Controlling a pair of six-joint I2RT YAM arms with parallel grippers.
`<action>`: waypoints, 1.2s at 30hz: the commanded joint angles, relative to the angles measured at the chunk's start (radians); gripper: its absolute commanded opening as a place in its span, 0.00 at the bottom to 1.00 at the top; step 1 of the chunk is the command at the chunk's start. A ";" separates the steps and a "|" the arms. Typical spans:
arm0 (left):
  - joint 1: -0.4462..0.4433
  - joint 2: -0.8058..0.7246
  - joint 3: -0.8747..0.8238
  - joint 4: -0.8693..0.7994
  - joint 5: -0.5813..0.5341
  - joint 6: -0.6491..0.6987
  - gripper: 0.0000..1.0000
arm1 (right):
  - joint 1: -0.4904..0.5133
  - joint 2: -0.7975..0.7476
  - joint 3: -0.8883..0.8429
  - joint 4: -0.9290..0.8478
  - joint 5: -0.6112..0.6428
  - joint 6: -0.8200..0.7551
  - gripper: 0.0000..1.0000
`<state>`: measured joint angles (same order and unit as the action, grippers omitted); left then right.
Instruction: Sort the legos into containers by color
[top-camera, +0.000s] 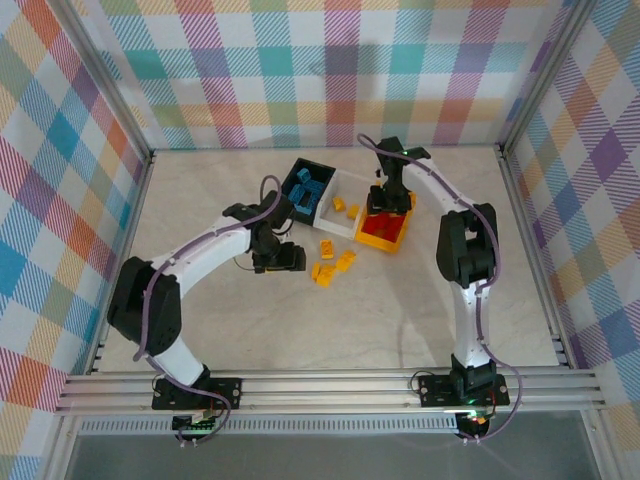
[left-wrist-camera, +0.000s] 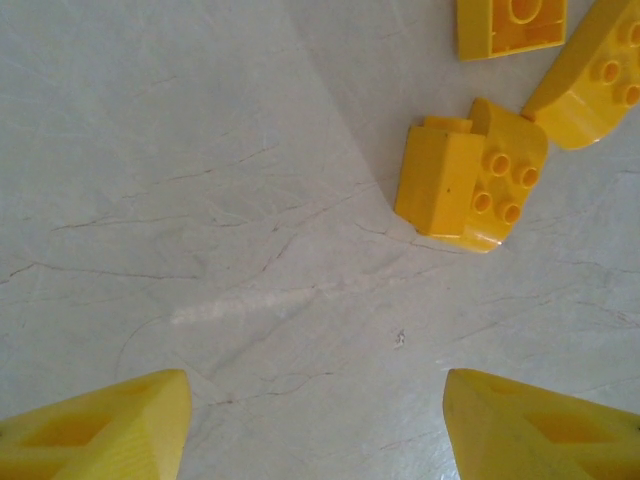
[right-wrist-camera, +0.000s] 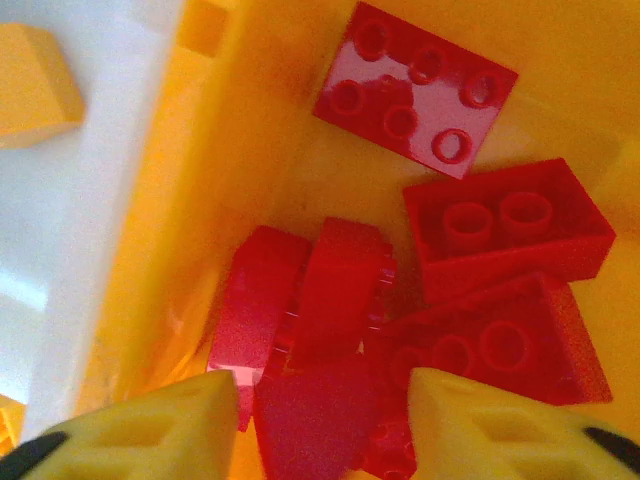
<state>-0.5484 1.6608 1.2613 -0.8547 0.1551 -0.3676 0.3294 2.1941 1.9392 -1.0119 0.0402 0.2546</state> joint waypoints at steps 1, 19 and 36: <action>-0.033 0.060 0.055 0.011 0.000 0.042 0.68 | -0.005 -0.032 0.042 -0.039 -0.019 -0.006 0.58; -0.079 0.430 0.361 -0.013 -0.034 0.066 0.58 | 0.000 -0.490 -0.338 -0.034 -0.111 0.055 0.62; -0.076 0.473 0.366 -0.033 -0.071 0.049 0.17 | 0.000 -0.540 -0.424 -0.013 -0.138 0.058 0.61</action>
<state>-0.6193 2.1262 1.6020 -0.8433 0.0952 -0.3241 0.3267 1.6913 1.5238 -1.0283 -0.0799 0.3023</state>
